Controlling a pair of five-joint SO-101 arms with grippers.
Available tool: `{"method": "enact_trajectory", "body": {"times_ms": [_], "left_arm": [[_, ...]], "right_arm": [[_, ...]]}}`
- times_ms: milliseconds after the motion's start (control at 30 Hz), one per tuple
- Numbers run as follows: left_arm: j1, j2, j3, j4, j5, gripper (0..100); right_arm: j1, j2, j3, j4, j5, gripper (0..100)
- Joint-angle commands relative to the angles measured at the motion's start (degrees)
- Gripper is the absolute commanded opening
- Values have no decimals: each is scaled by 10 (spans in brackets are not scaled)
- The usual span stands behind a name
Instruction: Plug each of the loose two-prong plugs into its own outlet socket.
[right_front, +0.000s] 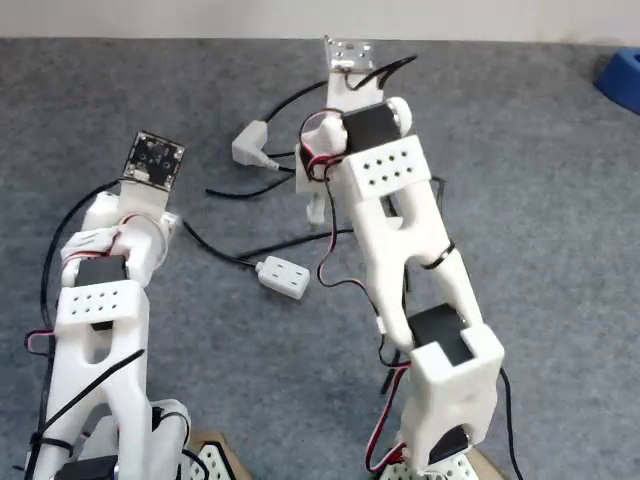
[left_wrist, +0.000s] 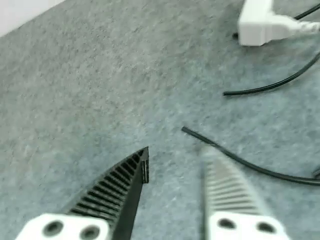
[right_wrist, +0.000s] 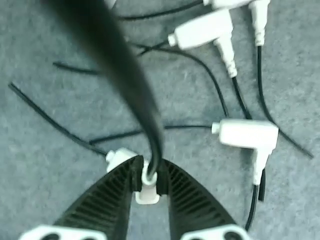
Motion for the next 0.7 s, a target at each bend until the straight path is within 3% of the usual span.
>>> {"method": "enact_trajectory", "body": {"times_ms": [0, 200, 400, 667], "left_arm": [[-24, -13, -2, -10, -6, 28], [-43, -12, 8, -30, -6, 32], [-42, -12, 35, -39, -13, 137], [-39, -12, 42, -37, -25, 151]], "right_arm": [[-23, -69, 80, -36, -20, 6], [-59, -205, 327, -195, -24, 6], [-58, -293, 597, -393, -34, 6], [-61, -378, 628, -408, -34, 6]]}}
